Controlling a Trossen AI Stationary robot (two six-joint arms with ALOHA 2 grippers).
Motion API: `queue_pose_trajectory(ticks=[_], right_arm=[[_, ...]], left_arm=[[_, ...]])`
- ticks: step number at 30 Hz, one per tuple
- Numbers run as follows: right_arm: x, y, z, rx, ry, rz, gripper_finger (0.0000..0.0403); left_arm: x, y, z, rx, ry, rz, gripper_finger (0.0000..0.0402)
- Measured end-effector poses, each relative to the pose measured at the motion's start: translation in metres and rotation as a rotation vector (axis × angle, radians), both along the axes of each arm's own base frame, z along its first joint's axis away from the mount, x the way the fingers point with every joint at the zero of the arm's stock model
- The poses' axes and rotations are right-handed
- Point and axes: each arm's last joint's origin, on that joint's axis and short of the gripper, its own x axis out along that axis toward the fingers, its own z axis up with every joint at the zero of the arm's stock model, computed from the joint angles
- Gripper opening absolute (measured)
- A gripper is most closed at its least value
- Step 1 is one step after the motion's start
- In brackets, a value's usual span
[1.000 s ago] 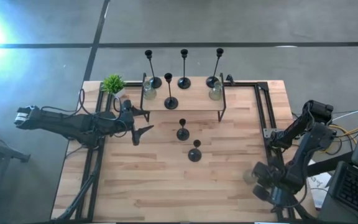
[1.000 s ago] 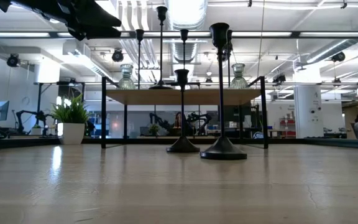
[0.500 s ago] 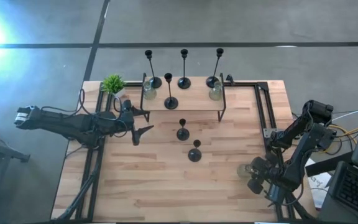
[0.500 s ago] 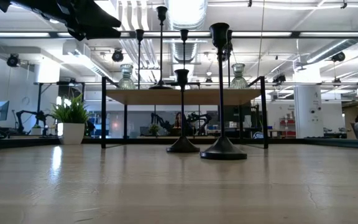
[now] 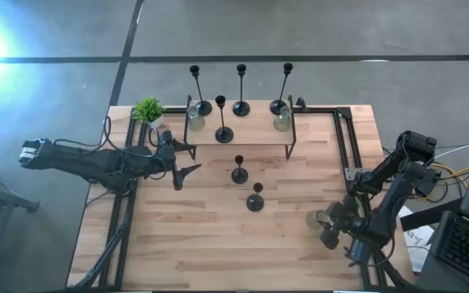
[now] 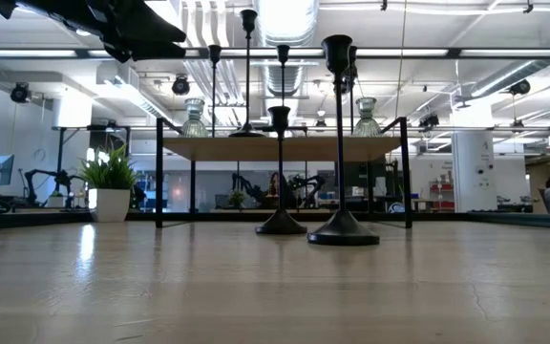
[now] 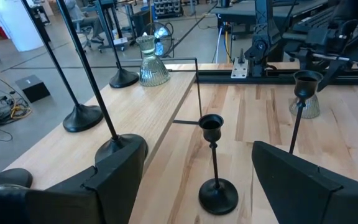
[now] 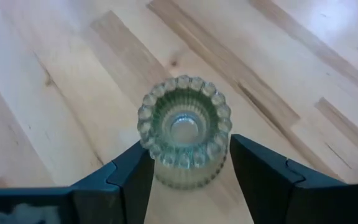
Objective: Pick & Place candle stick holders
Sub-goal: Put the green candle holder on the shelf
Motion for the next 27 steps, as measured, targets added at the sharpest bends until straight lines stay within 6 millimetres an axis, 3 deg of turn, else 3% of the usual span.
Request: queue_pose_trajectory(ticks=[10,23,27], right_arm=[[0.004,-0.010,-0.026,0.022,-0.124,-0.013,0.0204],[0.006,-0.008,-0.021,-0.025,-0.160,0.045,0.0124],[0.007,-0.009,-0.021,-0.035,-0.163,0.046,0.0121]], left_arm=[[0.000,0.000,-0.001,0.001,0.007,0.000,0.0300],[0.000,0.000,-0.001,0.000,0.005,0.000,0.0300],[0.000,0.000,0.000,0.000,0.005,0.000,0.0300]])
